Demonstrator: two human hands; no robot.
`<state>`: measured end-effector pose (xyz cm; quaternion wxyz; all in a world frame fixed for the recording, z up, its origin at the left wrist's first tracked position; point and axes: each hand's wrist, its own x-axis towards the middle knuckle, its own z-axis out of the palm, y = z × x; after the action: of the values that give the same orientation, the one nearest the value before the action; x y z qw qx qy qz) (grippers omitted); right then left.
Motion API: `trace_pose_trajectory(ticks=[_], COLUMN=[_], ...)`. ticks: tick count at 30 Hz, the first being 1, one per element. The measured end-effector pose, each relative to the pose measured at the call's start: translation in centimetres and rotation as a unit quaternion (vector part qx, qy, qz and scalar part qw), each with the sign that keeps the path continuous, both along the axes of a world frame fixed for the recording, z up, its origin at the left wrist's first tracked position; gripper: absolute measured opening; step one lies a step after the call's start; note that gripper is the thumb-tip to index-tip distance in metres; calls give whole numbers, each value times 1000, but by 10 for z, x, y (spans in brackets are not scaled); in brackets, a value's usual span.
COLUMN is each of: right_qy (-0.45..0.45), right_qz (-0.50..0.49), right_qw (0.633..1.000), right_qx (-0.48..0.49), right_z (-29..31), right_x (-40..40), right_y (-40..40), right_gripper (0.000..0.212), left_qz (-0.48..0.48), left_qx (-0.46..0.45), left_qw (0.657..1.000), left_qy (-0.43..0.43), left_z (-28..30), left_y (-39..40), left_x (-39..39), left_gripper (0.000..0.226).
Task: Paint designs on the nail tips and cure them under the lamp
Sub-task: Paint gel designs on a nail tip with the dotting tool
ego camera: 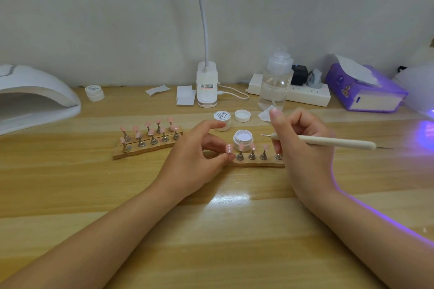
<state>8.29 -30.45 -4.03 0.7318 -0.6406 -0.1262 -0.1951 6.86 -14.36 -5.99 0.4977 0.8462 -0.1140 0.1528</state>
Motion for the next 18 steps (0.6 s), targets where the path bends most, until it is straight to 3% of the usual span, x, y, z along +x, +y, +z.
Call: trace_pose_trajectory(ticks=[8,18], right_qy=[37,40], right_qz=[8,34], right_qw=[996,937], right_qx=[-75,-345], right_z=[22,15], right_x=[40,70], right_y=[-10,10], right_gripper=[36,45], left_qz=[3,-1], left_qx=[4,22], left_qw=[1000,1000], left_qy=[21,16], left_z=[3,5], left_y=[0,1], left_x=[-1,-1], left_gripper=[37,33])
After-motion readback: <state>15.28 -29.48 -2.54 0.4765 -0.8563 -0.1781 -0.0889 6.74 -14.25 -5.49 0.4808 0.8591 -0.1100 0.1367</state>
